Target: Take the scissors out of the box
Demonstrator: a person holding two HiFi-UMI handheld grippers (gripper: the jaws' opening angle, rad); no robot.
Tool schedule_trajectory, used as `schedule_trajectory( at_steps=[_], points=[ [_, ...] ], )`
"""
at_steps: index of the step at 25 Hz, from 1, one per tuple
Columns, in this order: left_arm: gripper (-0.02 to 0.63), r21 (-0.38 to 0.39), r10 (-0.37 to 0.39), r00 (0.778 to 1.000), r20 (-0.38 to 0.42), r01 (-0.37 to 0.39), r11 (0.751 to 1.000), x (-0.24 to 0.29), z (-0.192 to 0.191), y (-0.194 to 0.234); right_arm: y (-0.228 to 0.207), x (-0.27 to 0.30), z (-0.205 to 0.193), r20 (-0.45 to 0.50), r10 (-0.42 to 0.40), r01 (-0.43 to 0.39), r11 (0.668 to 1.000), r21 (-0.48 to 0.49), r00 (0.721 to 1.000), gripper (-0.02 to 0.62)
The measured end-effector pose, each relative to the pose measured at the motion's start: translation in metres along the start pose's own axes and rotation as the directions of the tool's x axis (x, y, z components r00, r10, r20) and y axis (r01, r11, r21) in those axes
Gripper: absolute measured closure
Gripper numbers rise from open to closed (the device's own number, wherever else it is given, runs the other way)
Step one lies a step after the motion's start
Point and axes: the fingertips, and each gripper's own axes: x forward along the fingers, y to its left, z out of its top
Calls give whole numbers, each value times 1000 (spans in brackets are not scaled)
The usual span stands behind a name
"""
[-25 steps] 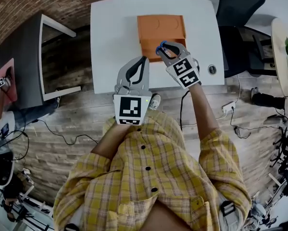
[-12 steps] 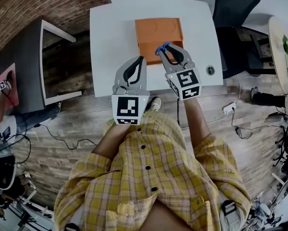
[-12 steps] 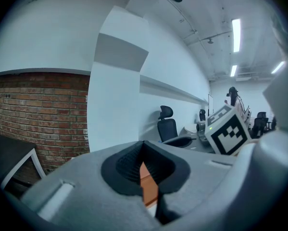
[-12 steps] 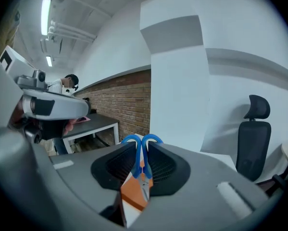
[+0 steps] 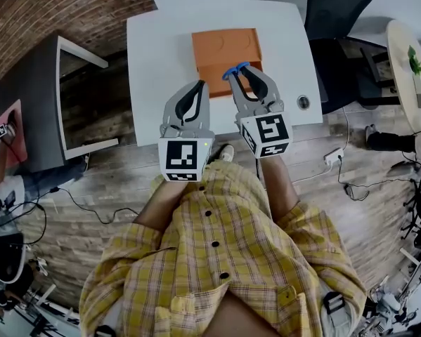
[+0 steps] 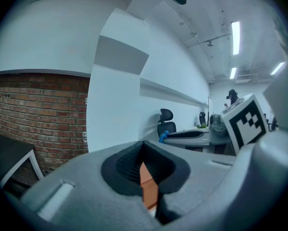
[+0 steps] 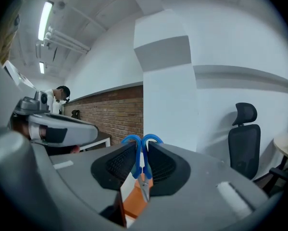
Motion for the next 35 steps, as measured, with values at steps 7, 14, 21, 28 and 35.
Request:
schedule_trajectory(
  at_steps=[7,14,21,28,35],
  points=[
    [604,-3,1,1000,21,-1,1000,4,7,3,6,-10,21,59,-24,22,999,26,998,506],
    [604,-6,-2,999,49,2,1000,4,17,4,6,-17,29,87,-59,56,998,35,994,506],
    [604,-2,-5,997,81,5,1000,3,31,6,9,-23,45,122,-87,84,996,30,989,508],
    [604,5,-17,996,91,16,1000,1,34,2,9,-28,55,144,-101,98,995,25,984,508],
    [604,16,-8,995,100,6,1000,0,36,6,10,-30,58,154,-113,109,993,33,982,508]
  ],
)
